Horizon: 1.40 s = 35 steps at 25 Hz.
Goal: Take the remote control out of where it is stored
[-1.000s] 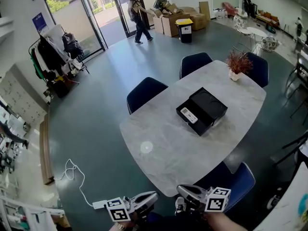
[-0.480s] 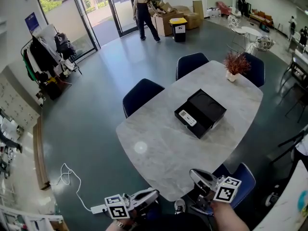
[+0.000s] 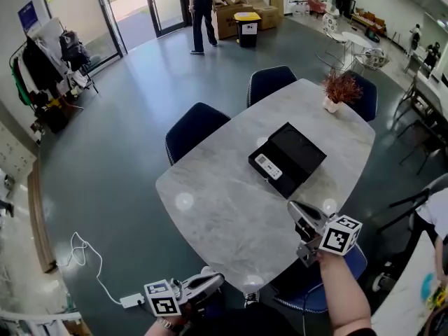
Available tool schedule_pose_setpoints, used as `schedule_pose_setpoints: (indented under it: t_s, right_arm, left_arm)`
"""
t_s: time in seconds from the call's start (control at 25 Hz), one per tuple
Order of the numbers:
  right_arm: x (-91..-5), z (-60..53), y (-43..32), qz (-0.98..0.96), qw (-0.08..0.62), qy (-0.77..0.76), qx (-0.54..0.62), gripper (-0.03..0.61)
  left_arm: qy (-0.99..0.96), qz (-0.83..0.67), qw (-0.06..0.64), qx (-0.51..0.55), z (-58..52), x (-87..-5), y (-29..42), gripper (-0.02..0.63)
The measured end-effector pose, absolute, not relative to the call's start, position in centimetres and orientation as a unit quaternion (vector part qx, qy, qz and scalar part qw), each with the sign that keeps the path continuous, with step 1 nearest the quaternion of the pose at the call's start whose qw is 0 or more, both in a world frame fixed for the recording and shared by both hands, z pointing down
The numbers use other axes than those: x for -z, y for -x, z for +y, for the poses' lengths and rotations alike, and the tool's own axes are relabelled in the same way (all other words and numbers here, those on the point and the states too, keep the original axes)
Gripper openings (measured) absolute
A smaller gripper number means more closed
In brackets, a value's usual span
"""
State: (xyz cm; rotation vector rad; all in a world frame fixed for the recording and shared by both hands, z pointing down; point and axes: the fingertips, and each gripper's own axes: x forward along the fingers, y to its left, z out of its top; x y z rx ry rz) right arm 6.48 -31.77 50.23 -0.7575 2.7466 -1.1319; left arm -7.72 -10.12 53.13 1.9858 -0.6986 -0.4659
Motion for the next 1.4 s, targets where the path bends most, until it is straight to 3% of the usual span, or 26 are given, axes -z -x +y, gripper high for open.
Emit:
schedule_pose_setpoints:
  t_s: [0.24, 0.44, 0.6, 0.76, 1.4]
  right_arm:
    - [-56.1, -41.0, -5.4, 0.883, -0.122, 0.291, 0.348, 0.011]
    - [-60.4, -47.7, -5.2, 0.858, -0.21, 0.323, 0.339, 0.017]
    - [-64.1, -50.8, -4.9, 0.833, -0.284, 0.326, 0.344, 0.092]
    - [-67.8, -52.8, -5.2, 0.808, -0.36, 0.329, 0.331, 0.111]
    - [-74.0, -54.2, -3.9, 0.773, -0.45, 0.256, 0.366, 0.165]
  left_arm:
    - [-0.796, -0.301, 0.487, 0.199, -9.7, -54.5, 10.6, 0.005]
    - [-0.777, -0.325, 0.496, 0.209, -9.2, -55.7, 13.0, 0.005]
    - [-0.763, -0.345, 0.504, 0.213, -8.9, -56.6, 14.9, 0.006]
    - [-0.751, -0.362, 0.51, 0.21, -8.5, -57.4, 16.3, 0.005]
    - [-0.729, -0.383, 0.53, 0.202, -10.2, -58.9, 18.1, 0.005]
